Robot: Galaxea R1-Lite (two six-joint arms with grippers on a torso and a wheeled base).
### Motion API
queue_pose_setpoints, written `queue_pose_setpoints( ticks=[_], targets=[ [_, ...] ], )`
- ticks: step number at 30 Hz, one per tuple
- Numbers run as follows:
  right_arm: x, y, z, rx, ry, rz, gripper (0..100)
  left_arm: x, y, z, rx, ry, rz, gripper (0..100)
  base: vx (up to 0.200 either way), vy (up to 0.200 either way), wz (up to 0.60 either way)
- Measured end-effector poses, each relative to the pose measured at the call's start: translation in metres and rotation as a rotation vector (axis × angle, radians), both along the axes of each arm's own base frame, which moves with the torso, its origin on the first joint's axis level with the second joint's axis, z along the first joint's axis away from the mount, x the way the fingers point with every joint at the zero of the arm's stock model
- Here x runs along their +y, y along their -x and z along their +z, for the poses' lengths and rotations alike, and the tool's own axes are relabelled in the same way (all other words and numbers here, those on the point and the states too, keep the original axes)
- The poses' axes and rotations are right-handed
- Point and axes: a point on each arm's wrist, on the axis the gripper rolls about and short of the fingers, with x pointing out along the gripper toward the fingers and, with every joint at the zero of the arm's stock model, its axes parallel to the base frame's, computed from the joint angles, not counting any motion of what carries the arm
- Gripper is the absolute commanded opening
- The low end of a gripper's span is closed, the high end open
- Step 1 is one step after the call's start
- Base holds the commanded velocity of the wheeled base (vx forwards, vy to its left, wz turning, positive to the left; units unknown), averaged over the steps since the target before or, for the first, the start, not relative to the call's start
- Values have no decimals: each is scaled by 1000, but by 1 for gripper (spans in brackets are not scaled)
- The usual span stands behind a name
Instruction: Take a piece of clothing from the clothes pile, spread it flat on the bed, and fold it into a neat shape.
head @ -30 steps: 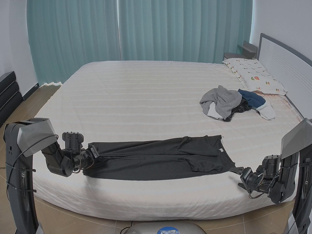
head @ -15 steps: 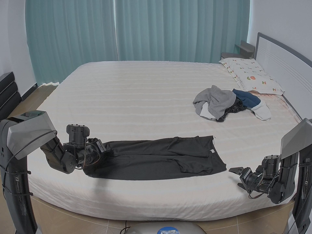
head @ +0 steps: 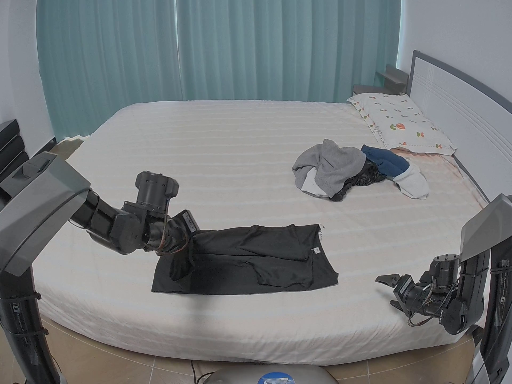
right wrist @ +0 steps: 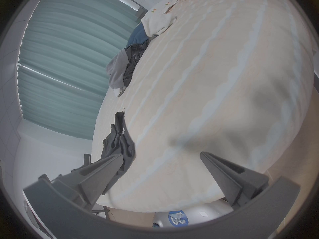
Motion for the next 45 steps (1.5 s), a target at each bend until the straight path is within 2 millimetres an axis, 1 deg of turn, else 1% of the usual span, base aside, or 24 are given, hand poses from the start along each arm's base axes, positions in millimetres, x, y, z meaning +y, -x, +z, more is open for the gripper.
queue_pose_setpoints(
  ticks=[2, 5, 12, 15, 20, 25, 27, 28, 35, 45],
  targets=[
    [0, 0, 0, 1, 0, 0, 100, -13, -2, 9, -9, 10, -13, 0, 0, -200, 0],
    [0, 0, 0, 1, 1, 0, 100, -32, -3, 18, -15, 16, -43, 0, 0, -200, 0],
    [0, 1, 0, -2, 11, 9, 100, -70, -5, 18, -18, 19, -117, 0, 0, -200, 0],
    [0, 1, 0, -2, 15, 12, 100, -83, -6, 16, -14, 16, -140, 0, 0, -200, 0],
    [0, 1, -1, 0, 16, 14, 100, -100, -12, 10, -11, 11, -165, 0, 0, 0, 0],
    [1, 1, -2, 3, 17, 18, 100, -112, -19, -7, 3, 0, -173, 0, 0, 0, 0],
    [1, 1, -2, 4, 17, 18, 100, -115, -21, -10, 2, 0, -173, 0, 0, 0, 0],
    [1, 1, -2, 3, 18, 18, 100, -116, -22, -12, 2, 0, -175, 100, 0, 0, 0],
    [2, 1, -2, 4, 18, 19, 100, -117, -24, -21, 16, -7, -175, 100, 0, 0, 0],
    [2, 1, -2, 5, 17, 18, 100, -118, -24, -24, 20, -8, -176, 100, 0, 0, 0]
  ],
)
